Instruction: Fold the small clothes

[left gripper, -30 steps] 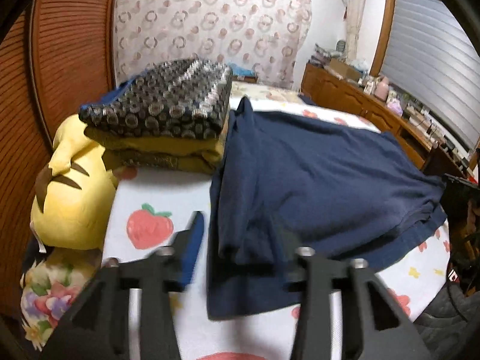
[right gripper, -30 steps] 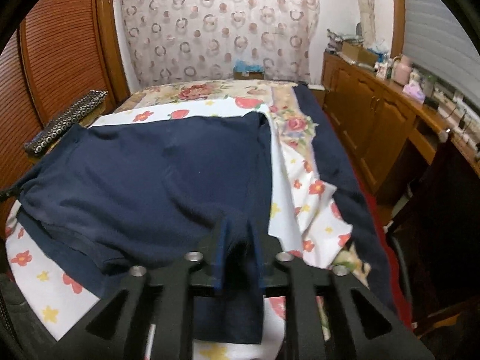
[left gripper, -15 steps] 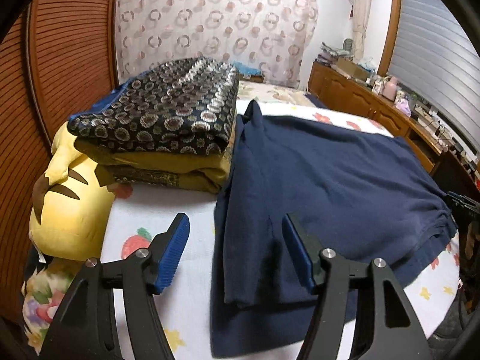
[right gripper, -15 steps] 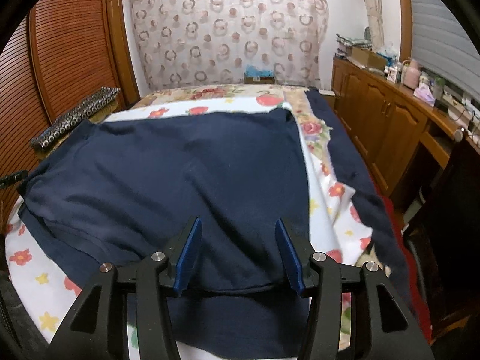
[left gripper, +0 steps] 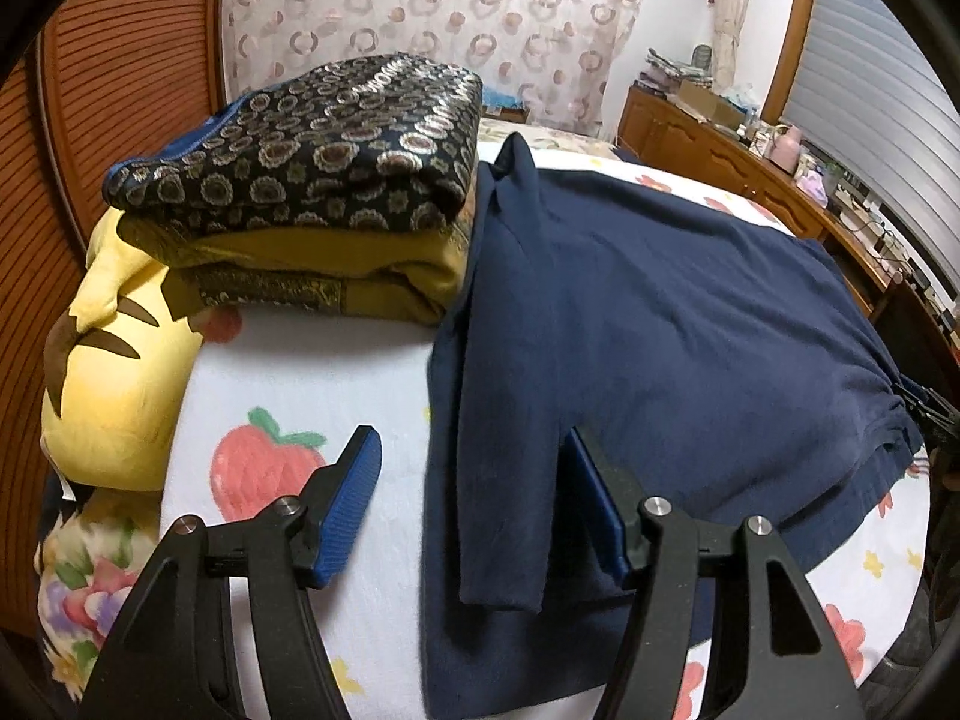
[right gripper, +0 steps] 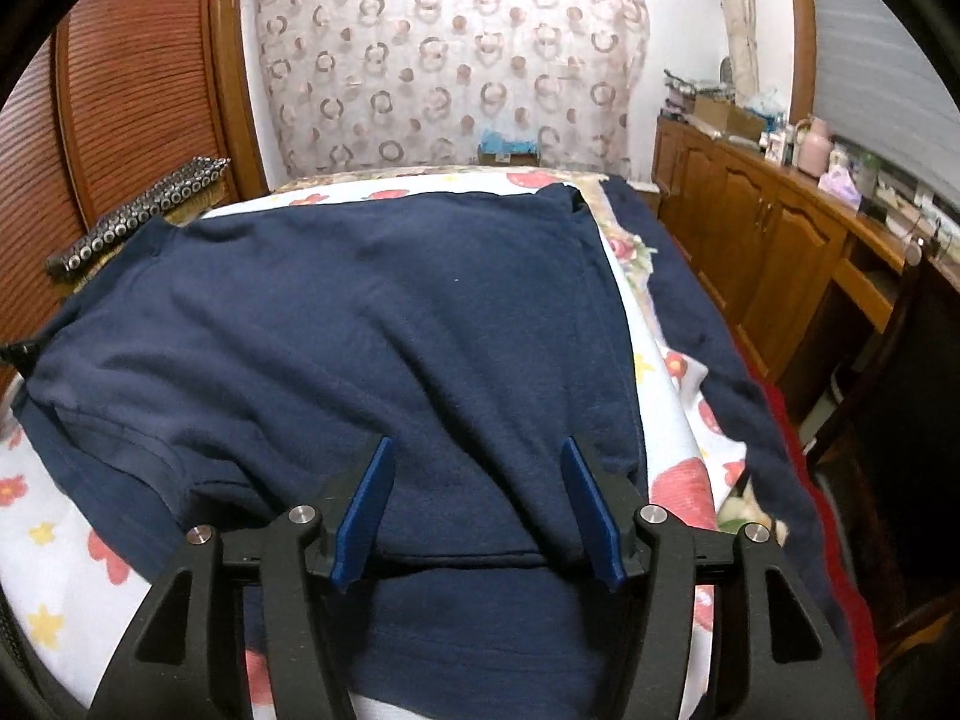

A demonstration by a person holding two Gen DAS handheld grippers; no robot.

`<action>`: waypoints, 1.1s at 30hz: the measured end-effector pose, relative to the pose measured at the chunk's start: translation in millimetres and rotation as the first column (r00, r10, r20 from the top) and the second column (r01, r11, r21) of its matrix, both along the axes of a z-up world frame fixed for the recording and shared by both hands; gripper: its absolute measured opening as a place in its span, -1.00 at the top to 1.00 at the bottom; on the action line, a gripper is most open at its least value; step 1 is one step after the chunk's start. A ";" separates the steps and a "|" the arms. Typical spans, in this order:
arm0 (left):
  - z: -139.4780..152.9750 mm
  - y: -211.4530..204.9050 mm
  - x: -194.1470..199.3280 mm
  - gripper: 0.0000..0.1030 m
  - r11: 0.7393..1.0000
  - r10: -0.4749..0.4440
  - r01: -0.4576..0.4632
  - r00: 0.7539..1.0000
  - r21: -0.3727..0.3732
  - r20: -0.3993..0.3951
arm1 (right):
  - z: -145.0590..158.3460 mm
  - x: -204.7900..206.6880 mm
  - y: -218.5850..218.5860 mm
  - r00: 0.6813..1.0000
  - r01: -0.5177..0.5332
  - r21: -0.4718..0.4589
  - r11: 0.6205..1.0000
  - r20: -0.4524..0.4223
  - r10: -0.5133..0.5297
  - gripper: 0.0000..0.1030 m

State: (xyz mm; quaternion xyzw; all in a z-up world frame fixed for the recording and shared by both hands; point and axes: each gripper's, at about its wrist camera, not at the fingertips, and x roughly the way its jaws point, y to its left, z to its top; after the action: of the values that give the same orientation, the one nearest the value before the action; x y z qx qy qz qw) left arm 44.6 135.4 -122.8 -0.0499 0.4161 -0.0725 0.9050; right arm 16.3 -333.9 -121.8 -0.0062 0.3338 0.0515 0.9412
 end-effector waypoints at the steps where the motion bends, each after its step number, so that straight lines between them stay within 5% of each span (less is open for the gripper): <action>1: -0.8 -0.1 -0.6 -0.19 1.000 -0.005 0.005 1.000 -0.003 -0.003 | -0.9 -0.4 2.3 1.000 -0.005 -0.007 1.000 0.005 0.005 -0.29; 11: -2.5 -9.0 -9.0 0.19 0.999 -0.048 0.048 0.999 -0.023 -0.007 | -2.6 -0.7 5.5 1.000 -0.011 -0.023 1.000 0.010 0.011 -0.37; 15: -1.5 -12.0 -10.6 0.79 0.995 -0.081 0.080 0.997 -0.057 -0.011 | -0.4 2.2 -0.1 1.000 -0.015 -0.012 1.000 -0.004 0.015 -0.39; 24: 66.2 -47.7 -8.8 0.85 0.977 -0.164 0.183 0.972 -0.111 0.167 | 19.9 6.6 -16.7 0.999 -0.018 0.085 0.996 -0.033 0.020 -0.40; 33: 130.9 -133.6 30.4 0.86 0.918 -0.355 0.390 0.890 -0.074 0.287 | 37.6 -5.3 -26.4 0.999 -0.013 0.084 0.996 0.035 0.010 -0.40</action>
State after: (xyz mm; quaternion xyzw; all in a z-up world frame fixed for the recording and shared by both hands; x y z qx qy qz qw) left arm 74.9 1.8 8.1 -0.0176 0.2864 -0.2781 0.9167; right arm 11.1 -360.3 -84.2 0.0305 0.3149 0.0709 0.9460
